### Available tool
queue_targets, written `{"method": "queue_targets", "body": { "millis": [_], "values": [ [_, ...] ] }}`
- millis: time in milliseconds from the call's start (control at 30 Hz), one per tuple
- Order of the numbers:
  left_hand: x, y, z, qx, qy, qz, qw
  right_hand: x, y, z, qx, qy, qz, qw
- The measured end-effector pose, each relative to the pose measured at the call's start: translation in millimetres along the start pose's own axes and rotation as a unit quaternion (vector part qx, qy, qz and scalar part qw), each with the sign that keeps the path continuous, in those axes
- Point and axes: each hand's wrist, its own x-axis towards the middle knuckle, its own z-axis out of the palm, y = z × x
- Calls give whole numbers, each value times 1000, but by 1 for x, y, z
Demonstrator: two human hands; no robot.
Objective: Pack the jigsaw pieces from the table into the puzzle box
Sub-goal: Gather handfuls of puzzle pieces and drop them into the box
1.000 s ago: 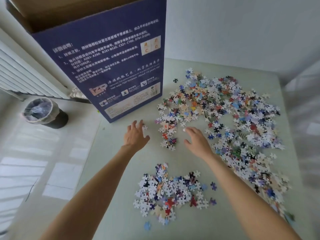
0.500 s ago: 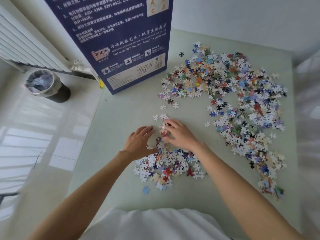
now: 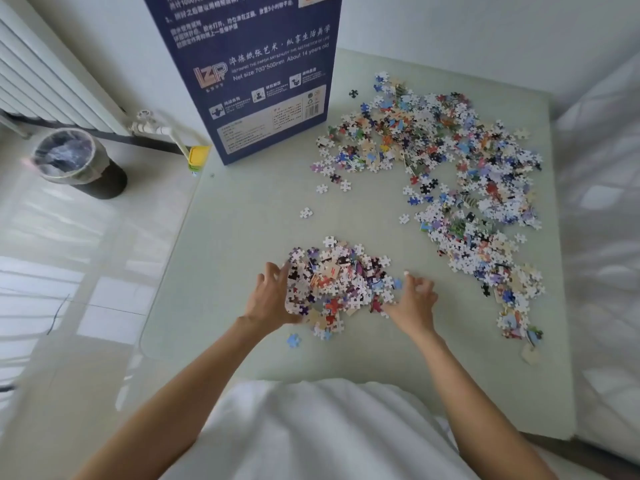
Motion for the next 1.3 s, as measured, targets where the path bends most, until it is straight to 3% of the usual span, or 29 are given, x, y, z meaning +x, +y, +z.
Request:
{"method": "queue_targets", "body": {
  "millis": [167,367,467,633,900,1067,1300],
  "values": [
    [12,17,1,-74,25,0,997,-5,-53,27,25,-27,-117,992],
    [10,18,0,-85,19,-4,996,10,-68,16,33,-57,-177,982],
    [8,28,0,-28,22,-24,999,30,-69,2,-35,-33,-217,975],
    [4,43,9,50,31,-29,998,56,-86,-5,-194,-141,-279,930],
    [7,29,7,-50,43,-7,998,36,-96,15,-254,-125,-352,892],
    [7,24,8,-88,38,22,995,25,-98,27,-180,-94,-336,920],
    [10,19,6,-112,34,-1,993,23,-100,23,-109,-89,-306,941]
  ]
}}
